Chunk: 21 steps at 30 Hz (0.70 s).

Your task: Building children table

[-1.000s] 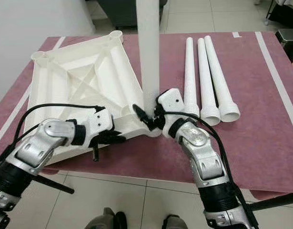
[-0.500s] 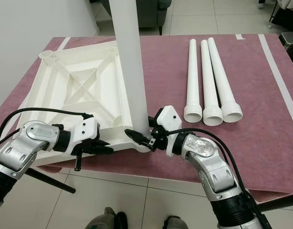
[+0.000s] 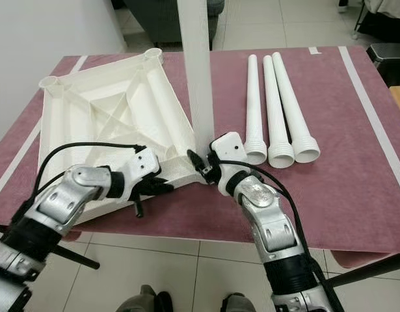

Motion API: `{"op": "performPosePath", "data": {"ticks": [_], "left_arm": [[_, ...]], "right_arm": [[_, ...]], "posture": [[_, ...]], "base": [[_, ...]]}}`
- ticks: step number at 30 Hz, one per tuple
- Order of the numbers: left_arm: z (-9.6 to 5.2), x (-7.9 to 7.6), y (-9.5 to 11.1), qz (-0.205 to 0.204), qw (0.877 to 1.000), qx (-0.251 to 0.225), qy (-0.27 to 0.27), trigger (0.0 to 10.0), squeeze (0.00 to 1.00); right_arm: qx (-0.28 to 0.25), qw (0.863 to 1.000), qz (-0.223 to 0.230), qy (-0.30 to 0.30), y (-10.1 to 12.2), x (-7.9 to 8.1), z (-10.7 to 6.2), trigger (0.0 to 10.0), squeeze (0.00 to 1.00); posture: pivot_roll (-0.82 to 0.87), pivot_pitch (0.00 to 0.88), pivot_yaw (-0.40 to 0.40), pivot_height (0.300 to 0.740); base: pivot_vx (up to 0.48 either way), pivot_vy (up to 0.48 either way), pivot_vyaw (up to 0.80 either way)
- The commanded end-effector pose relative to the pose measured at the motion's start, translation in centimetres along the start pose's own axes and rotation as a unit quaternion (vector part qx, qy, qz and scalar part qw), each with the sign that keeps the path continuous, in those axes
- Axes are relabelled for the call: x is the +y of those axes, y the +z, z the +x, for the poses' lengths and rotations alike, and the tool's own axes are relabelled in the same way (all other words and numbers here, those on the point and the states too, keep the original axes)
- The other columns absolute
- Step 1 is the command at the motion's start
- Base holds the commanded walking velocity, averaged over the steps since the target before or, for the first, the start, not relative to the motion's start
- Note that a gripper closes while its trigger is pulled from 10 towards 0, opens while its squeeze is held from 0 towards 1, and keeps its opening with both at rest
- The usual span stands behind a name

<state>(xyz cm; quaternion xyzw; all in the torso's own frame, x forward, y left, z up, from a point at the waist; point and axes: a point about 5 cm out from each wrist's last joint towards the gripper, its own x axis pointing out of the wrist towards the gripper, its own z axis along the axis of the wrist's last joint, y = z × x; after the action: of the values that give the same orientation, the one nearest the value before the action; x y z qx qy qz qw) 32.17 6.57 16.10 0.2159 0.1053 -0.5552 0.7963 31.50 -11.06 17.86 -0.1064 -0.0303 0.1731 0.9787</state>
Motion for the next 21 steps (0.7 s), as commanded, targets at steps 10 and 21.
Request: {"op": "performPosePath", "data": {"ticks": [10, 21], "left_arm": [[2.7, 0.8, 5.5, 0.037, 0.997, -0.062, 0.041, 0.0, 0.00], [0.9, 0.5, 4.6, 0.047, 0.997, -0.065, 0.017, 0.0, 0.00]], "right_arm": [[0.111, 0.987, 0.029, -0.113, -3.9, 2.3, 0.7, 0.0, 0.00], [0.014, 0.998, 0.040, -0.043, -1.2, 1.6, 0.7, 10.0, 0.00]], "posture": [[-0.02, 0.126, 0.143, 0.740], [-0.01, 0.130, 0.140, 0.740]], "base": [[0.000, 0.000, 0.00], [0.000, 0.000, 0.00]]}}
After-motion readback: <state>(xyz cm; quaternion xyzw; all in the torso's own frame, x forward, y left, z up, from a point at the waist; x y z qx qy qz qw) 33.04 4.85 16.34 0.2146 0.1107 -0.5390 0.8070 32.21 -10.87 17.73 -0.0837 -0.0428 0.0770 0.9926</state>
